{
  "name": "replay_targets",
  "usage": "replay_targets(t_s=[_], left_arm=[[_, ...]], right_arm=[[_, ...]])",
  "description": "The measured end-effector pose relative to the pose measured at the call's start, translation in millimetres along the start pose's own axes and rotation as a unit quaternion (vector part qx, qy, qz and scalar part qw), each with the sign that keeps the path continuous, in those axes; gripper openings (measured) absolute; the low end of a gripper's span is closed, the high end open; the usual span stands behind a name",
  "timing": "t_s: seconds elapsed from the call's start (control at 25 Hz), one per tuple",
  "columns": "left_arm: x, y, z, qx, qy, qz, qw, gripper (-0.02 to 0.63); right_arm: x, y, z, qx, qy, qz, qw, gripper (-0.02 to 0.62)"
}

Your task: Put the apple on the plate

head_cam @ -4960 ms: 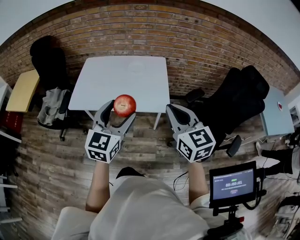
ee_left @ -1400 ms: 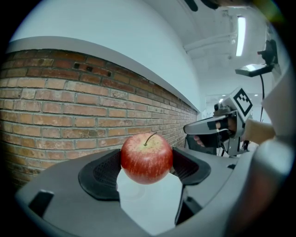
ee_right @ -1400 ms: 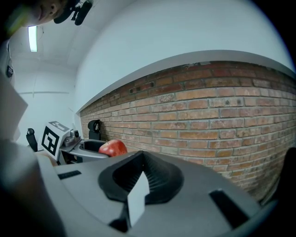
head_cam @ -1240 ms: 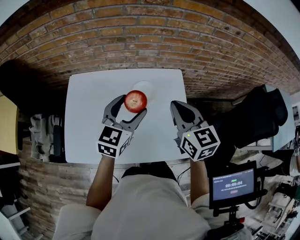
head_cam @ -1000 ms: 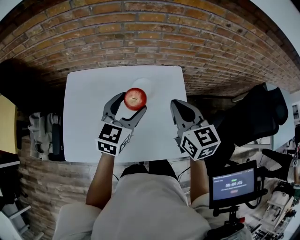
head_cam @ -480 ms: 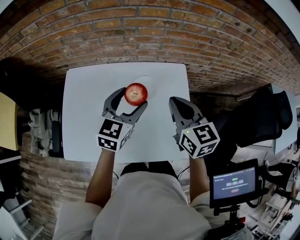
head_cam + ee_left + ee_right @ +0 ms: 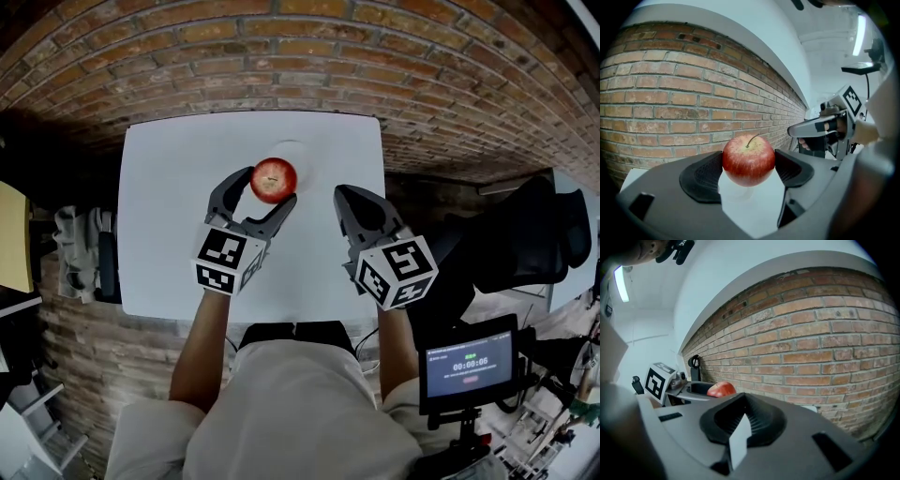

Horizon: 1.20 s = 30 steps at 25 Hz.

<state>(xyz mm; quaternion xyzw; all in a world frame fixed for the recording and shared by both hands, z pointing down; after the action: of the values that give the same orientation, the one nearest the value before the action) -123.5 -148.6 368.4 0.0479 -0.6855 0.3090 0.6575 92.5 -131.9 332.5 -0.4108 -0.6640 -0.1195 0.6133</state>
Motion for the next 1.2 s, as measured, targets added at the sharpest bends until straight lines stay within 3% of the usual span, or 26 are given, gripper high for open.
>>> replay_targets(t_s=[1.2], left_arm=[[37.3,-68.5,10.5,-0.002,0.019,0.051,0.9985,0.357]], right_arm=[[33.6,-43.7,-51.6,-0.015,-0.049,0.041,0.998,0.003]])
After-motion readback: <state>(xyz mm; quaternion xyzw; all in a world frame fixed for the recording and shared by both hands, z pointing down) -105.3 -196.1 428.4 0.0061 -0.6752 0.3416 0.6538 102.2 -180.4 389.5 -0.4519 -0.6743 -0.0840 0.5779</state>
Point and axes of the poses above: the fingertips, and each gripper's own axes: y backward along the fingers, z to its left, x out of its underside, the point moved 10 cm from there along y, backward along the fingers, and after that the axes turned 9 degrees about -x, right-handed, at the moved point
